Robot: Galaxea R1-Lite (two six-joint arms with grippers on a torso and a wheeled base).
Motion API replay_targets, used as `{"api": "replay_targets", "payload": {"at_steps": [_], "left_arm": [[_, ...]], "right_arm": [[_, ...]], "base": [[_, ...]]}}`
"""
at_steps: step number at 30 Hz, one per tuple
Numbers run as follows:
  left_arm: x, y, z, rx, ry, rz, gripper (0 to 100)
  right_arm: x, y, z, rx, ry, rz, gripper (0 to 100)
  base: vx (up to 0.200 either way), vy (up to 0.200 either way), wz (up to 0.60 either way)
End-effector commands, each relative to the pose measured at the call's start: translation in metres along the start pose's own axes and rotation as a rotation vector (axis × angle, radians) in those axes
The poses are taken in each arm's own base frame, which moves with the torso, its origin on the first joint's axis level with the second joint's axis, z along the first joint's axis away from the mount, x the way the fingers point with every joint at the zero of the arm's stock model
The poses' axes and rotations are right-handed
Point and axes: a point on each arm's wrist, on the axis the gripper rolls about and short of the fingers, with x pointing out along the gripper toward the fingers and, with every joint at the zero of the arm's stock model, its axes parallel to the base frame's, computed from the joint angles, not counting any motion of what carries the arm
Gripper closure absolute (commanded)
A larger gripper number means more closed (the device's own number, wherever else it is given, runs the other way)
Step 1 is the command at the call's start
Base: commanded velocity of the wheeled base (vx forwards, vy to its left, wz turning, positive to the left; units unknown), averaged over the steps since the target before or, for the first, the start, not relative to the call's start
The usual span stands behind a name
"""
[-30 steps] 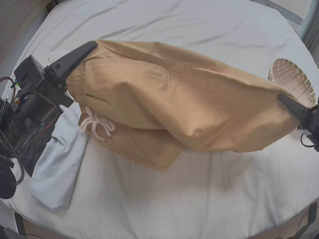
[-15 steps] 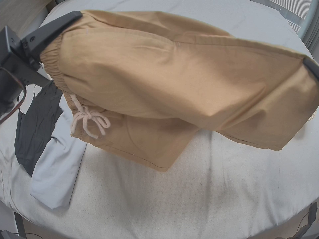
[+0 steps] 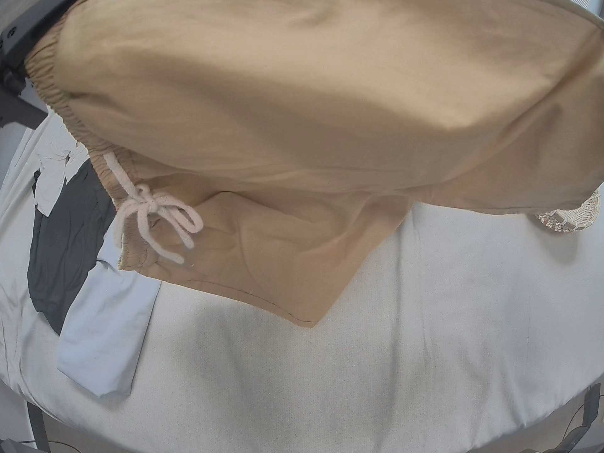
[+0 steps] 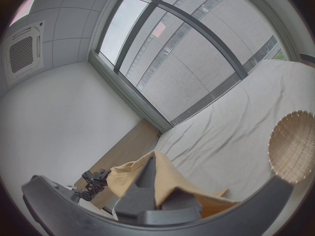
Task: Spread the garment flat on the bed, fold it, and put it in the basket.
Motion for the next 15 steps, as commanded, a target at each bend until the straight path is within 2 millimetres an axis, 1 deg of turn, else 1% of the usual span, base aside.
{"api": "replay_targets", "payload": {"at_steps": [1,3,4,6,8,9,11,12,15], "left_arm": [[-0.002,-0.014,0.012,0.019,-0.025,-0.026,100],[-0.002,-0.015,0.013,0.019,-0.025,-0.026,100],[-0.004,-0.021,0.017,0.021,-0.025,-0.029,100],[-0.005,-0.025,0.02,0.017,-0.02,-0.027,100],[-0.006,-0.031,0.024,0.019,-0.021,-0.032,100],[-0.006,-0.033,0.025,0.018,-0.02,-0.033,100],[-0.006,-0.037,0.026,0.01,-0.015,-0.043,100],[-0.007,-0.037,0.027,0.01,-0.016,-0.044,100],[-0.006,-0.038,0.026,0.006,-0.015,-0.044,100]], "right_arm": [[-0.004,0.023,0.028,-0.033,-0.049,0.037,100],[-0.004,0.025,0.031,-0.034,-0.052,0.039,100],[-0.005,0.031,0.039,-0.04,-0.06,0.048,100],[-0.007,0.038,0.047,-0.047,-0.071,0.058,100],[-0.008,0.041,0.05,-0.05,-0.076,0.062,100],[-0.01,0.048,0.058,-0.058,-0.088,0.068,100],[-0.015,0.058,0.069,-0.067,-0.099,0.081,100],[-0.015,0.06,0.07,-0.068,-0.1,0.082,100],[-0.02,0.072,0.083,-0.077,-0.108,0.095,100]], "base": [[0.0,0.0,0.0],[0.0,0.0,0.0],[0.0,0.0,0.0],[0.0,0.0,0.0],[0.0,0.0,0.0],[0.0,0.0,0.0],[0.0,0.0,0.0],[0.0,0.0,0.0],[0.0,0.0,0.0]]}}
